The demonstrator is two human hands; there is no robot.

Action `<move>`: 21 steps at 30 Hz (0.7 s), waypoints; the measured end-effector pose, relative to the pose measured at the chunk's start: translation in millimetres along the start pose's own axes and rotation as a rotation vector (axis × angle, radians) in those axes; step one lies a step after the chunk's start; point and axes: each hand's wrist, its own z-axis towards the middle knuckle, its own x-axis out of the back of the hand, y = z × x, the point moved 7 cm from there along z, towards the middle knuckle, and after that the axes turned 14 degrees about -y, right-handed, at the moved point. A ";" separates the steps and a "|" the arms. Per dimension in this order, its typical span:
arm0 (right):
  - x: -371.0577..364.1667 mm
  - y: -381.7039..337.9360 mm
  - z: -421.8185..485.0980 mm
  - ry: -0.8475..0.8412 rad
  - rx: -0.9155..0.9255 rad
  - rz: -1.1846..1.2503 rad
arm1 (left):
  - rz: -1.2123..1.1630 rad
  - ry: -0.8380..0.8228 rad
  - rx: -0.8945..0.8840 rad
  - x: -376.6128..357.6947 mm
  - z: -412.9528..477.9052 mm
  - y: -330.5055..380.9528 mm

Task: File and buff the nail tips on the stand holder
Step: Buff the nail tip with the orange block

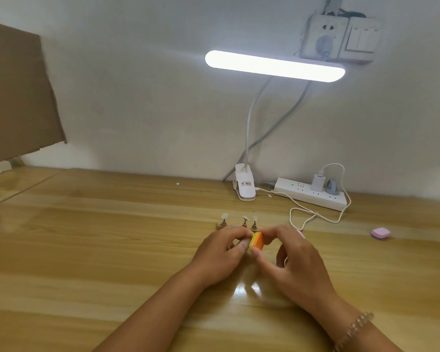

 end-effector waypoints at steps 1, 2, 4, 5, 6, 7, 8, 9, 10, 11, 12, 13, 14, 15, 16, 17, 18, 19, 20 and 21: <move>-1.5 -2.3 -0.9 -0.014 0.012 0.002 | 0.005 0.001 -0.001 0.7 -0.1 -0.1; -0.5 -0.1 0.4 -0.008 -0.004 0.015 | 0.007 0.005 -0.002 1.2 0.1 0.3; 4.7 13.0 4.7 0.043 -0.081 0.049 | 0.005 0.011 -0.001 1.1 0.4 1.8; 6.6 17.3 5.4 0.061 -0.102 0.048 | 0.004 0.012 0.004 0.5 0.4 2.1; 6.3 16.1 4.9 0.060 -0.090 0.036 | 0.000 0.015 0.009 0.3 0.0 2.2; 3.6 11.4 3.3 0.044 -0.055 0.017 | -0.003 0.018 0.012 1.0 -0.5 2.0; 0.3 5.9 1.4 0.017 -0.019 -0.005 | -0.007 0.024 0.014 2.1 -1.0 1.7; -2.5 2.2 -0.2 -0.004 -0.001 -0.016 | -0.009 0.031 0.016 3.1 -1.2 1.4; -2.7 2.8 0.3 -0.008 -0.015 -0.015 | -0.009 0.037 0.018 3.8 -1.4 1.7; -0.4 7.5 2.3 0.010 -0.050 0.004 | -0.005 0.041 0.016 4.1 -1.6 2.6; 2.6 14.1 4.1 0.036 -0.092 0.024 | 0.000 0.044 0.012 4.2 -1.8 3.8; 4.7 18.9 5.3 0.057 -0.119 0.033 | 0.004 0.048 0.006 4.3 -2.0 4.8; 4.8 19.5 5.2 0.062 -0.121 0.022 | 0.001 0.050 0.001 4.6 -2.3 5.2; 3.1 17.3 3.9 0.054 -0.103 0.003 | -0.006 0.047 -0.002 4.8 -2.3 5.1; 0.6 13.9 2.3 0.035 -0.078 -0.008 | -0.014 0.043 -0.004 5.1 -2.2 4.8; -1.8 11.5 1.4 0.012 -0.061 0.000 | -0.017 0.039 -0.004 5.0 -1.9 4.4; -2.2 11.9 1.9 0.001 -0.067 0.018 | -0.016 0.038 -0.005 4.9 -1.7 4.2; -0.3 15.7 3.5 0.015 -0.091 0.038 | -0.015 0.043 -0.009 4.5 -1.7 4.4; 2.7 20.8 4.9 0.044 -0.123 0.058 | -0.019 0.050 -0.016 4.7 -2.1 4.9; 5.2 24.5 5.6 0.072 -0.145 0.066 | -0.026 0.054 -0.024 4.6 -2.1 5.0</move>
